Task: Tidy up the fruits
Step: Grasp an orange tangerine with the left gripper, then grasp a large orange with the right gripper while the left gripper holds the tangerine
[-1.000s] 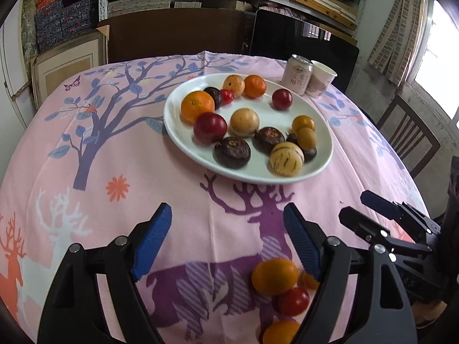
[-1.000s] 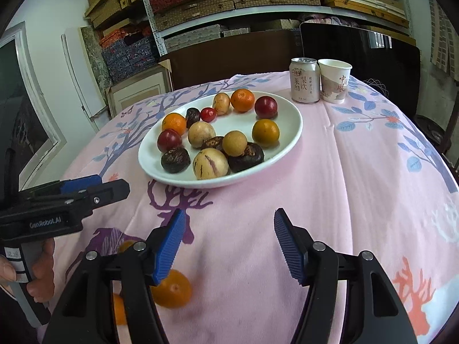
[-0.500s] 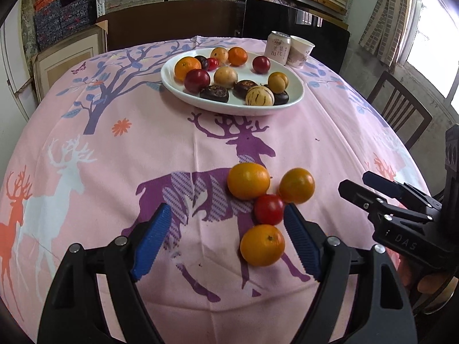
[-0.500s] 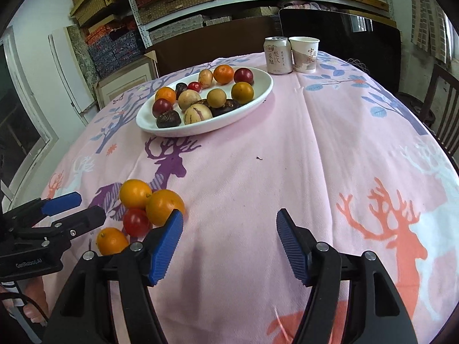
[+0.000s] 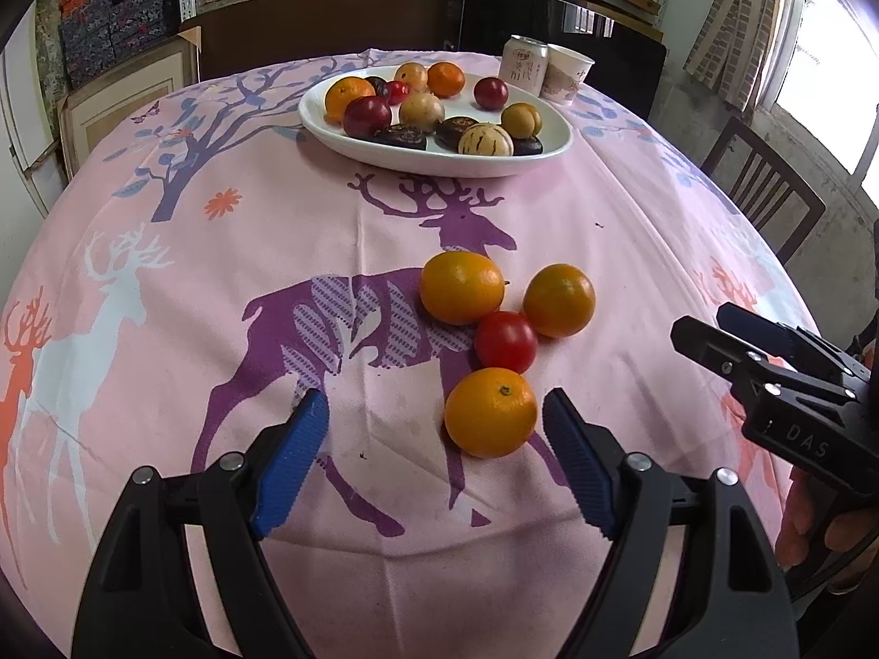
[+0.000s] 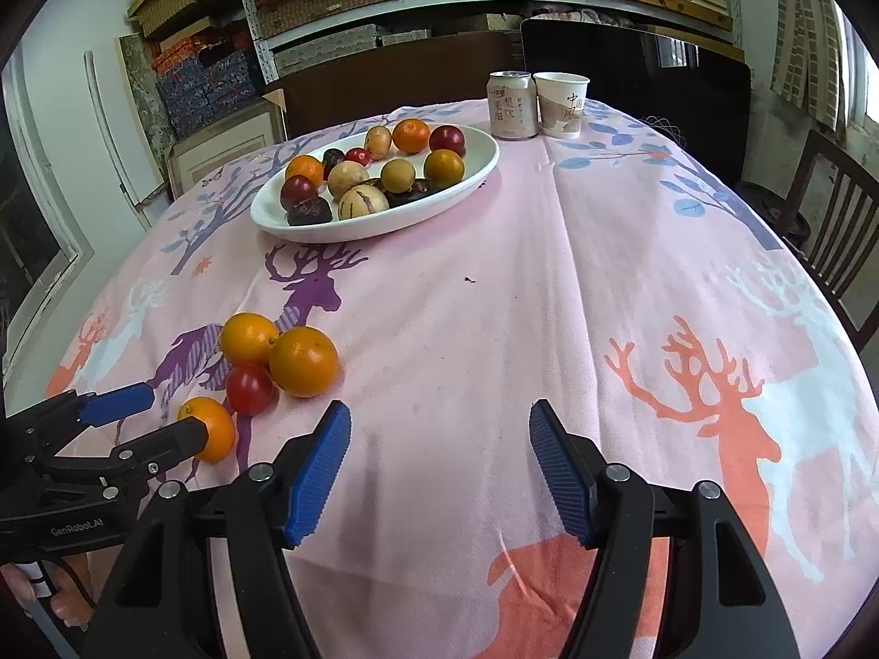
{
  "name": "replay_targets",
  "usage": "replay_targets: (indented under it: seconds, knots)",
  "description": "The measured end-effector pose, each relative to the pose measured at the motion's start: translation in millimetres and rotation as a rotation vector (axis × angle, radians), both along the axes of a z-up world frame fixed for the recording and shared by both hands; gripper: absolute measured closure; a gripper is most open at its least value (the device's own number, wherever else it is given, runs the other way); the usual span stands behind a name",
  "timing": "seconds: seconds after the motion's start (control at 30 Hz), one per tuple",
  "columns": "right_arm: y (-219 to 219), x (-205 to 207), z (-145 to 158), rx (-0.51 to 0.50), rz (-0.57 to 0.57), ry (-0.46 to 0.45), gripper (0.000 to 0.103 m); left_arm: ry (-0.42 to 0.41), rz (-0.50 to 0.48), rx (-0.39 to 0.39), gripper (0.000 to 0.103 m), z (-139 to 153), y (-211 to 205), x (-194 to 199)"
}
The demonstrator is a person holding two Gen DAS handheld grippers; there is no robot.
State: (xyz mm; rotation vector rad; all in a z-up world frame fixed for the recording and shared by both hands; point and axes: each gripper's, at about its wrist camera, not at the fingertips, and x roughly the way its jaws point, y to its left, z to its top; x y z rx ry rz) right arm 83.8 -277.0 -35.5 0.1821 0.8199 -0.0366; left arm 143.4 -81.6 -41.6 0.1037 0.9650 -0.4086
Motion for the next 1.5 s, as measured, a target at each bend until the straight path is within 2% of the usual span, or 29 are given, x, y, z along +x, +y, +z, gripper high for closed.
replay_targets:
  seconds: [0.13, 0.23, 0.33, 0.43, 0.63, 0.83, 1.07, 1.5]
  knots:
    - [0, 4, -1, -0.015, -0.001, 0.012, 0.034, 0.015, -0.015, -0.011, 0.033, -3, -4, 4]
    - [0, 6, -3, -0.022, -0.006, 0.021, 0.034, 0.04, -0.037, -0.034, 0.044, -6, -10, 6]
    - [-1, 7, -4, -0.026, -0.006, 0.022, 0.034, 0.05, -0.079, -0.038, 0.067, -9, -21, 4]
    - [0, 7, -4, -0.033, 0.004, 0.024, 0.034, 0.014, -0.092, 0.001, 0.066, -10, -27, -1]
    - [9, 10, -6, -0.066, 0.049, 0.04, 0.034, 0.001, -0.073, -0.005, 0.066, -3, -15, -2]
    - [33, 24, -11, -0.135, 0.145, 0.09, 0.034, -0.019, -0.044, -0.017, 0.066, 6, 3, -2]
    - [59, 45, -13, -0.224, 0.213, 0.122, 0.034, -0.014, -0.018, -0.024, 0.066, 4, 15, 3]
    - [72, 71, -20, -0.235, 0.235, 0.084, 0.034, 0.009, 0.011, -0.047, 0.066, -9, 25, 17]
